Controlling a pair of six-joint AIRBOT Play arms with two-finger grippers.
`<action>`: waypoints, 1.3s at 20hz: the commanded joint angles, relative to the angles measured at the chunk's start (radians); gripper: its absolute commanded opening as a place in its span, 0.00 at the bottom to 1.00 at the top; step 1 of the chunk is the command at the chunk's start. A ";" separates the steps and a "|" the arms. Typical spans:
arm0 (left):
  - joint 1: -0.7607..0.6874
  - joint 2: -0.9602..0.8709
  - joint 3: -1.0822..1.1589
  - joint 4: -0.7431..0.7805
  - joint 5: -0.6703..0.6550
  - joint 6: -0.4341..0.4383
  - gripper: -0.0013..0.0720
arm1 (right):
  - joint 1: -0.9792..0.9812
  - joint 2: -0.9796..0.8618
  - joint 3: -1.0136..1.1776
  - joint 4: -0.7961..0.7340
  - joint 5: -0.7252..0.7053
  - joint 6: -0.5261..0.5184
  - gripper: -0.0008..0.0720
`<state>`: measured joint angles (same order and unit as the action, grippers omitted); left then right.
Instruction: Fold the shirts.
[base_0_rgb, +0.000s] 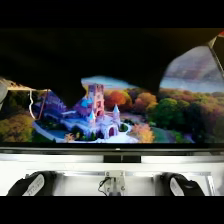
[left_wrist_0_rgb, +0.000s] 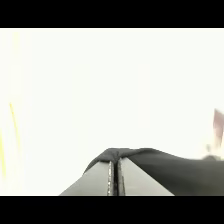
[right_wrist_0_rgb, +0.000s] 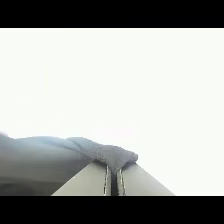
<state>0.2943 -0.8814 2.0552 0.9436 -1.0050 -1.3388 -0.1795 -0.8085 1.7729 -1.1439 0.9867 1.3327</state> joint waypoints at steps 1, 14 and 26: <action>0.000 0.162 0.061 0.029 0.063 -0.163 0.06 | 0.000 0.225 0.073 -0.150 -0.040 0.078 0.12; -0.002 0.068 -0.458 0.196 -0.425 -0.118 0.06 | 0.000 0.022 -0.255 -0.407 0.517 0.119 0.12; -0.206 -0.605 -0.694 0.116 0.266 -0.064 0.06 | 0.001 -0.660 -0.607 -0.105 -0.363 0.149 0.12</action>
<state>0.1509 -1.3346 1.3048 1.0775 -0.9443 -1.3643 -0.1787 -1.3441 1.1809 -1.3872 0.8684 1.4734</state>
